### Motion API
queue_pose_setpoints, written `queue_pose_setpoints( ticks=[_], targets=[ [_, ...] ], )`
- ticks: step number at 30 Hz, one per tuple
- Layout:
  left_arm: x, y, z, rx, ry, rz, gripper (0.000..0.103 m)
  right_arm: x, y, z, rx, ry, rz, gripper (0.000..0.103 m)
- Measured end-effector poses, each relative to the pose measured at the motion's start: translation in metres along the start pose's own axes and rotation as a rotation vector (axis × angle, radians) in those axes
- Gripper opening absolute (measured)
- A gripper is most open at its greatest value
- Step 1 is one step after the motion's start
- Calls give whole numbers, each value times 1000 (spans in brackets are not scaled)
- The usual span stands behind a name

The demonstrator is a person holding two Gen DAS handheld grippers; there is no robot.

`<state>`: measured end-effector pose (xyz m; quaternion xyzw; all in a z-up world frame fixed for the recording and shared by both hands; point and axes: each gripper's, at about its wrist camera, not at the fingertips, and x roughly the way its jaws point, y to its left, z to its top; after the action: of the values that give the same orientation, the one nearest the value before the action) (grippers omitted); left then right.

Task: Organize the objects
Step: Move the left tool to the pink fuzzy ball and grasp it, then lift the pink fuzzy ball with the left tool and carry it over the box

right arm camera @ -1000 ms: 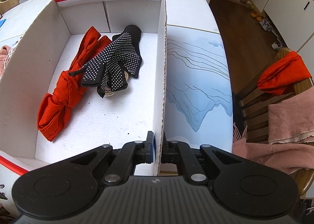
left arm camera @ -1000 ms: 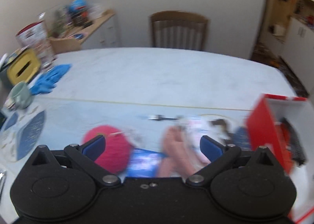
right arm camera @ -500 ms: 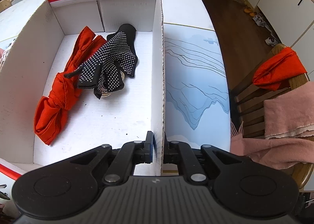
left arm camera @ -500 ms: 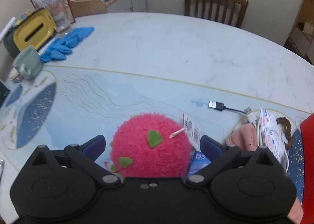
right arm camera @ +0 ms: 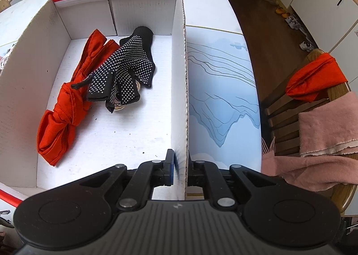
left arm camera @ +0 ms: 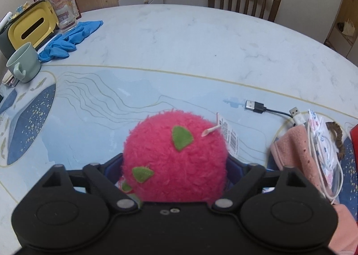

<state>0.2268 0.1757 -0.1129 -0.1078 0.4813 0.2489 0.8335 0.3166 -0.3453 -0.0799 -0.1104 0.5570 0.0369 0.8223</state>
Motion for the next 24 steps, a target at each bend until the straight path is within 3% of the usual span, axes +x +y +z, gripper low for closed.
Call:
queue_pose_setpoints(
  ticks=[4, 14, 24],
  targets=[
    [-8, -1, -1, 7, -18, 27, 78, 0, 1, 0, -6, -2, 0, 7],
    [-64, 7, 0, -34, -80, 5, 78, 0, -1, 0, -7, 1, 8, 7],
    [-123, -39, -4, 54, -134, -90, 78, 1, -4, 0, -13, -5, 25, 7]
  ],
)
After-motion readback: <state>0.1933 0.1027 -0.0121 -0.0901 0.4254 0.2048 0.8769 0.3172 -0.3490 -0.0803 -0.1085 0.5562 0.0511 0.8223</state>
